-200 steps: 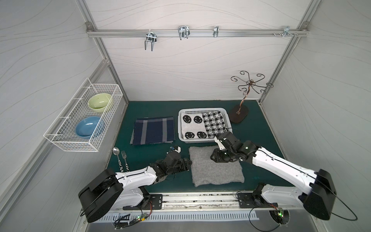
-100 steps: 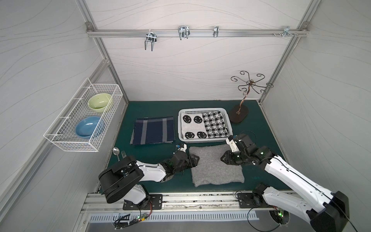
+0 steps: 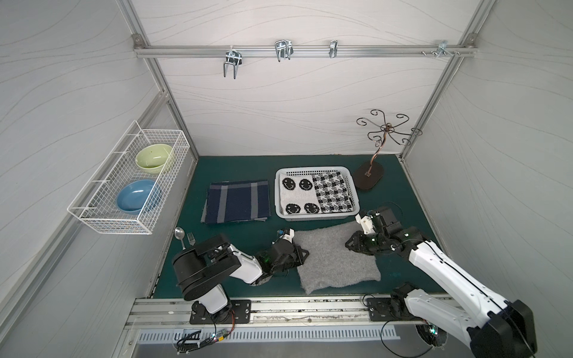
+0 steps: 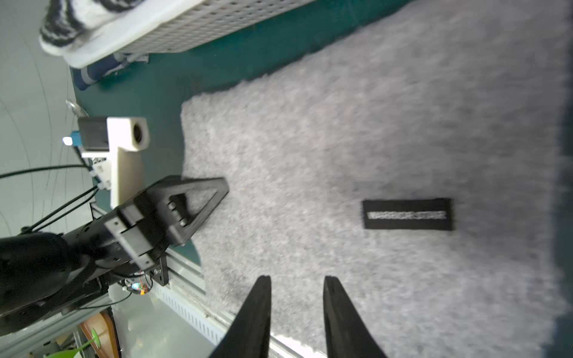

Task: Put the folded scarf in the basket
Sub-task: Move the scarf to the center of the board.

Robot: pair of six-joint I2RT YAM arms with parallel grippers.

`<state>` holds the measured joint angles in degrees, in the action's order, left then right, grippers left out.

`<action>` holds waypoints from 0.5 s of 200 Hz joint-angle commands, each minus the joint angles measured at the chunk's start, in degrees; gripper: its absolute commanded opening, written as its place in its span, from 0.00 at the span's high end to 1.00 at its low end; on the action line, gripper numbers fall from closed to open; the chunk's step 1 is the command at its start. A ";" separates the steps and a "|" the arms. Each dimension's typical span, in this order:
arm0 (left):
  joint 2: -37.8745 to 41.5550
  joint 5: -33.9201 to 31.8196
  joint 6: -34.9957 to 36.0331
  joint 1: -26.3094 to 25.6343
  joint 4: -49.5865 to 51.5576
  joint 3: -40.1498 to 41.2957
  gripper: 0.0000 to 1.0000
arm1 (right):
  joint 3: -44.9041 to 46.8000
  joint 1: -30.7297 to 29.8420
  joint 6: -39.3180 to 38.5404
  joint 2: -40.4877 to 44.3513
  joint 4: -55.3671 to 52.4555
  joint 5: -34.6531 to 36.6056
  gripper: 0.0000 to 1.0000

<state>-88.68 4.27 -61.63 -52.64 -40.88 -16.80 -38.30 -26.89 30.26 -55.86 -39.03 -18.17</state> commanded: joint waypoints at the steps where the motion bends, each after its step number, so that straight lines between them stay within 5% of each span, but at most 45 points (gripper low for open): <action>1: 7.84 4.63 4.44 6.23 15.44 3.78 1.00 | 0.70 2.17 -2.34 -1.38 2.60 -3.00 0.62; 31: 19.75 8.61 9.59 14.74 30.59 5.25 1.00 | 3.62 6.54 -3.92 -5.49 8.73 -10.32 0.56; 67: 22.05 9.28 12.84 16.62 36.53 2.84 0.66 | 7.74 8.06 -4.39 -9.22 17.45 -19.26 0.43; 100: 21.40 8.65 10.42 16.62 32.98 5.31 0.54 | 8.39 8.08 -7.13 -10.66 17.37 -16.99 0.24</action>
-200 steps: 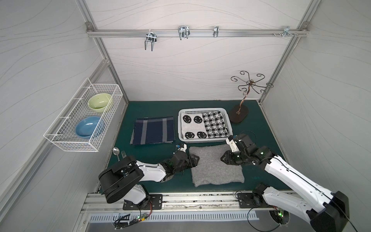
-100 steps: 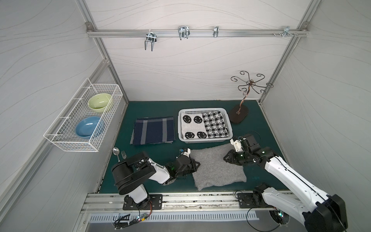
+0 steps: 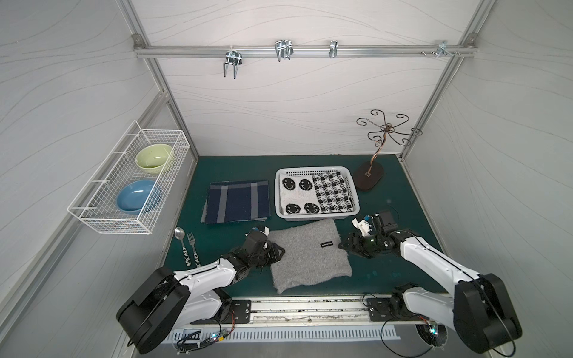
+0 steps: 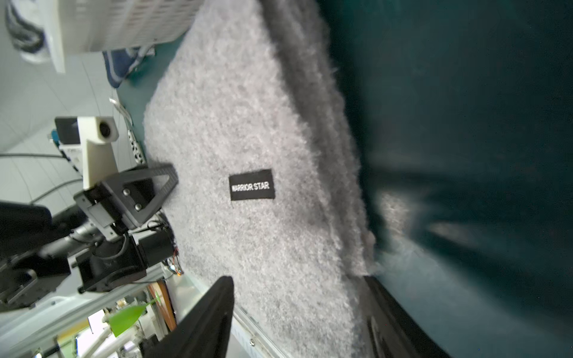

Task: Put the folded scarf in the basket
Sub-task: Pick up the scarf at the center of the board.

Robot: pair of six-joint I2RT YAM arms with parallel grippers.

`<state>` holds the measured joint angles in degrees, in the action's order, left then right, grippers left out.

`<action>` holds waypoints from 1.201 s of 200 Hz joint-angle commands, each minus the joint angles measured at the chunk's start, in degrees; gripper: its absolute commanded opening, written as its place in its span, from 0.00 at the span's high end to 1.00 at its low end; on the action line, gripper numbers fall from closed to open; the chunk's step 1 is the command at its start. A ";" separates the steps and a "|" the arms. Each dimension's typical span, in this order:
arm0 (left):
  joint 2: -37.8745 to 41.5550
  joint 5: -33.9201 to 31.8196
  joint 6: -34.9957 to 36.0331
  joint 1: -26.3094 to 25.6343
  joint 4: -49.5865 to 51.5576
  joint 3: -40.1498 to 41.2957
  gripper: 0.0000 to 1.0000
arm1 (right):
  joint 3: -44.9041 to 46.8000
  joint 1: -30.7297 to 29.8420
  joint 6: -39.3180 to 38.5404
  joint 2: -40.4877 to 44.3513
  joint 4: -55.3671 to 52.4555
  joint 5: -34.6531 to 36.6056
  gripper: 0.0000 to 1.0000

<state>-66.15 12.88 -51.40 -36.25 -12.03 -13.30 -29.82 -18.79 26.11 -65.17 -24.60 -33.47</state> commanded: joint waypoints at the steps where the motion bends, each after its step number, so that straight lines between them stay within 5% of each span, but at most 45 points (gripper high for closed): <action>1: -1.16 -0.01 0.22 0.26 4.12 1.85 0.54 | -0.12 -0.07 -2.98 -1.49 2.92 -1.64 0.24; 76: 7.79 -4.00 -3.03 -1.40 9.77 5.72 0.40 | -0.72 -3.61 -5.71 -13.10 7.37 3.77 0.26; 126: -3.93 -8.15 -6.68 -10.79 -0.42 4.09 0.35 | -1.78 -11.17 -1.34 -20.15 11.01 5.22 0.29; 145: -9.29 -7.60 -7.81 -11.21 -6.47 4.92 0.39 | -2.62 -14.66 -0.30 -20.96 11.15 6.20 0.33; 178: -12.71 -7.23 -8.00 -11.21 -11.29 5.37 0.51 | -1.44 -16.31 2.84 -22.63 15.92 2.73 0.60; 216: -7.54 -7.95 -6.70 -11.48 -6.78 4.93 0.96 | -1.45 -17.28 3.16 -19.31 15.02 3.75 0.97; 240: -2.28 -7.97 -5.59 -11.52 -1.14 3.49 1.00 | -1.98 -17.51 3.21 -14.24 12.53 3.61 1.00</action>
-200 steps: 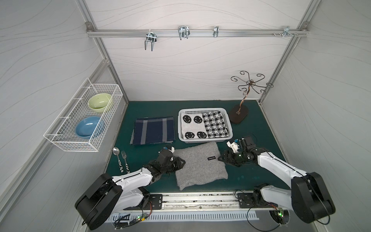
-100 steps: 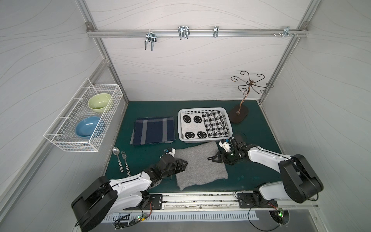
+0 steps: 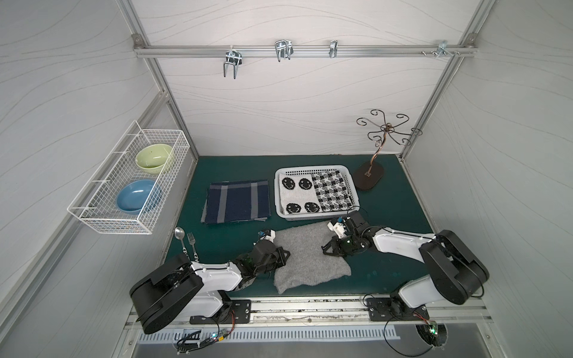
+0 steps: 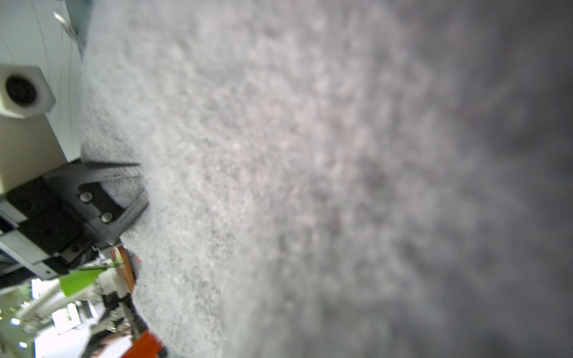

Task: Put the folded scarf in the basket
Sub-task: Pick up the scarf at the center of the board, then place the scarf in the basket.

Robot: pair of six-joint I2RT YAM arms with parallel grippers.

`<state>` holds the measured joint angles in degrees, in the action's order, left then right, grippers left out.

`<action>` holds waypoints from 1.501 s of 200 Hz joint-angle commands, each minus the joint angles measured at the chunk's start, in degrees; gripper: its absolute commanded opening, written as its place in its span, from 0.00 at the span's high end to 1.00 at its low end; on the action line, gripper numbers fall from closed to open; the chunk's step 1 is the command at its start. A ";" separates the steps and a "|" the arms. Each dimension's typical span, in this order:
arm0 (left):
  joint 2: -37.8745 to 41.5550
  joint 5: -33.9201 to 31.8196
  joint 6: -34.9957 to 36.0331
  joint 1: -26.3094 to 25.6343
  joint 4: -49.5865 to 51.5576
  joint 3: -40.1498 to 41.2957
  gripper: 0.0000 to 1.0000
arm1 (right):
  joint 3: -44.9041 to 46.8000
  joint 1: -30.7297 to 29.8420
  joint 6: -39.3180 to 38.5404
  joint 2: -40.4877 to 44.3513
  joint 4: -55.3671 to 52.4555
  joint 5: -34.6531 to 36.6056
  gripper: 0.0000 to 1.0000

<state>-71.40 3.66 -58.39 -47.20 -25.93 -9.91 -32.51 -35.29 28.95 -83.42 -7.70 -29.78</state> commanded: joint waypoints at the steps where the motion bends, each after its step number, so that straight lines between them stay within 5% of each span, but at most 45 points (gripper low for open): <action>1: 3.21 1.26 1.42 -0.55 12.98 0.09 1.00 | 0.66 -0.97 0.34 4.25 -4.53 -0.09 1.00; 75: 26.57 0.55 2.82 -1.16 36.19 -8.21 1.00 | -5.58 -2.65 0.47 23.55 -21.23 2.62 1.00; 116: 30.78 -0.75 6.00 -1.36 45.47 -18.83 1.00 | -14.02 -2.38 -1.00 26.26 -27.74 2.32 1.00; 141: 24.18 -1.82 12.75 0.87 51.61 -32.02 1.00 | -23.99 2.37 -4.78 22.01 -32.67 0.02 1.00; 189: 6.00 8.18 20.58 13.55 48.06 -50.95 1.00 | -38.58 13.52 -9.33 11.80 -34.09 -5.20 1.00; 237: -16.51 11.83 26.93 16.70 49.17 -70.91 1.00 | -48.85 17.94 -12.47 -2.85 -31.08 -4.11 1.00; 300: -33.12 11.29 29.74 20.99 49.14 -81.98 1.00 | -59.78 20.08 -15.69 -21.94 -29.75 -4.27 1.00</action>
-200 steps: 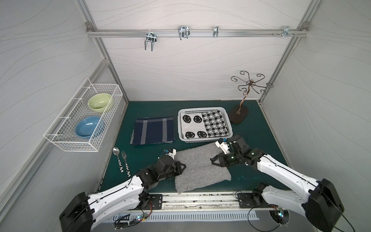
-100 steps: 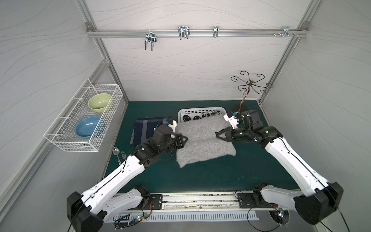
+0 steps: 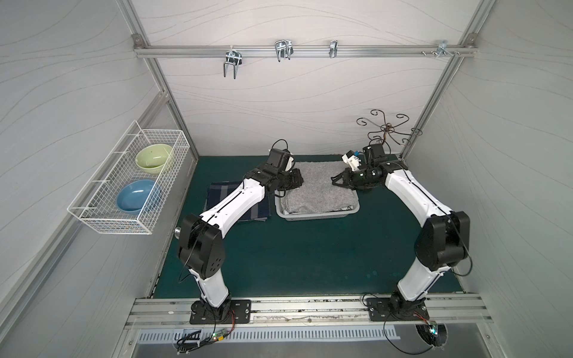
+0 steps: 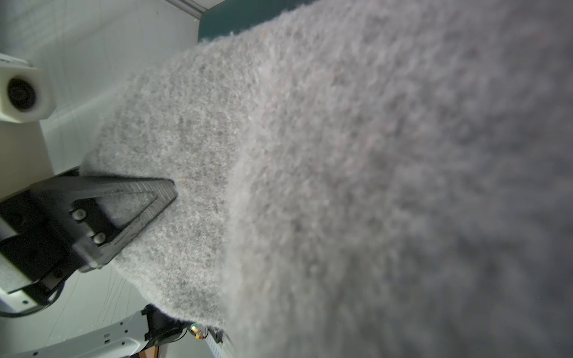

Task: Put the folded scarf in the basket
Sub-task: Place the scarf in the basket.

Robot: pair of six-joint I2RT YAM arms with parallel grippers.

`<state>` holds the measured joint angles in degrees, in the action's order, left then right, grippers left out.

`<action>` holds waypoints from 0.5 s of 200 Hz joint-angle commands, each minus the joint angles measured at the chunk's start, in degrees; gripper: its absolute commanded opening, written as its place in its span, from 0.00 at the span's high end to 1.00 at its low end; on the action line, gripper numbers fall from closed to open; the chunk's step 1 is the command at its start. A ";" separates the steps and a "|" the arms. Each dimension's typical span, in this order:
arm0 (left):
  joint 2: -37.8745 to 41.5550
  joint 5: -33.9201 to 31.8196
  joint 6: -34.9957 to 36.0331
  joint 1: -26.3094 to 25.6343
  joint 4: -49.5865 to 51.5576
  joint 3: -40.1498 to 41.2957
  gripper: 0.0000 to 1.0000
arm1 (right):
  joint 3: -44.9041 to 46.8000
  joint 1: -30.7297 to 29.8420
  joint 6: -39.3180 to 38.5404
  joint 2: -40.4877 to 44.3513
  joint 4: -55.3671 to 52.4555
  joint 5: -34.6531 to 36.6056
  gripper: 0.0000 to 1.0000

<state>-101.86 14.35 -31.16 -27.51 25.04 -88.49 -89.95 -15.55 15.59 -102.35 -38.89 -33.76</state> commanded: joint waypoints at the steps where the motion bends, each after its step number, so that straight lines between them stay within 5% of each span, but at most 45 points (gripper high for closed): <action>1: -2.95 0.64 2.46 1.35 -1.88 -3.51 1.00 | -2.38 0.35 -2.37 -3.20 1.58 -0.10 1.00; 52: -7.82 0.57 1.30 2.53 -3.12 -1.15 1.00 | -3.26 0.61 -5.46 -10.74 0.39 3.26 1.00; 75: -8.78 1.49 0.75 3.07 -3.83 0.36 1.00 | -2.25 0.69 -6.30 -11.27 0.71 6.31 0.91; 100: -9.40 0.51 1.40 3.16 -3.26 0.75 0.85 | -3.37 0.69 -6.91 -11.48 -2.03 9.56 0.73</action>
<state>-110.00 15.07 -30.20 -24.84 23.55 -87.59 -92.29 -15.27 10.52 -113.25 -38.94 -28.82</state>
